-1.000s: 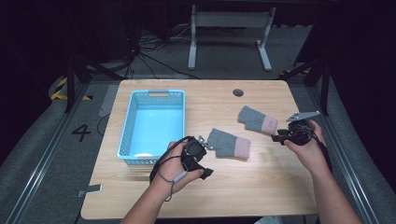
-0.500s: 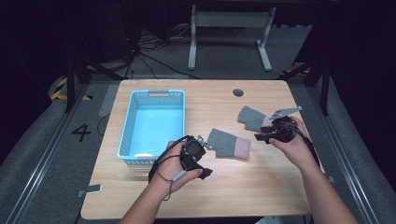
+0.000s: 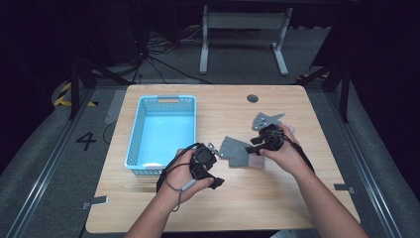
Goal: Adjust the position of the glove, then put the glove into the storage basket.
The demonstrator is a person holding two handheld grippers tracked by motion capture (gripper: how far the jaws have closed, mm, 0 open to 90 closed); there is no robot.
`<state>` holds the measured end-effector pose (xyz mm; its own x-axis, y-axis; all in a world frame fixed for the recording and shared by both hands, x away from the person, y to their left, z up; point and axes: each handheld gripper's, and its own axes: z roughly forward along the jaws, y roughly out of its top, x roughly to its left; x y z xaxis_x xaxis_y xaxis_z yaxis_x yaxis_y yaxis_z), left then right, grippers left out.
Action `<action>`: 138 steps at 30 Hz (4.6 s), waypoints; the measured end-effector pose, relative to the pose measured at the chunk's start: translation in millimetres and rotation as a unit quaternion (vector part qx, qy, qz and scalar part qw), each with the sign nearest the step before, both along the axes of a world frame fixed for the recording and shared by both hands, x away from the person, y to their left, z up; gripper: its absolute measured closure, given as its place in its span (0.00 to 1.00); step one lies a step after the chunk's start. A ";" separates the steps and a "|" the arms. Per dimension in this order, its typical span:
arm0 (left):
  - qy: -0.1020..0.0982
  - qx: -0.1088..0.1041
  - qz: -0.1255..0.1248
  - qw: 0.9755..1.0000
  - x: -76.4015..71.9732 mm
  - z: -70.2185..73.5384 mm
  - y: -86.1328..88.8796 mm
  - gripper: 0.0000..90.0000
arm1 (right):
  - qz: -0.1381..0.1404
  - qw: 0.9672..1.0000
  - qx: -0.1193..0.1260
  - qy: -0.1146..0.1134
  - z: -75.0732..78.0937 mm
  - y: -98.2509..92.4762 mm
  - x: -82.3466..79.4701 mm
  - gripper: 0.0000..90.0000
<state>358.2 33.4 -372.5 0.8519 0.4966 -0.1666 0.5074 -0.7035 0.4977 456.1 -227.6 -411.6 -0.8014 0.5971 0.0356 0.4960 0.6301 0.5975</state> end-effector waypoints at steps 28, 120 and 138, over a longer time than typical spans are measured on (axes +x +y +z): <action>-0.004 -0.005 0.000 1.000 0.5 3.4 3.1 0.39 | 0.006 0.999 -0.037 0.028 -21.4 19.1 4.6 0.96; -0.014 -0.015 -0.008 1.000 9.3 11.0 1.6 0.38 | -0.107 0.992 0.021 -0.064 36.6 -75.1 3.8 0.58; -0.011 -0.013 0.006 1.000 2.8 6.9 9.1 0.37 | -0.141 0.989 -0.001 -0.050 9.9 -85.5 65.4 0.53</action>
<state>361.0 42.5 -365.6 0.8497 0.5022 -0.1605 0.5039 -0.6843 0.5270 521.4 -313.0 -401.7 -0.6025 0.7972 -0.0373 0.5900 0.4765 0.6518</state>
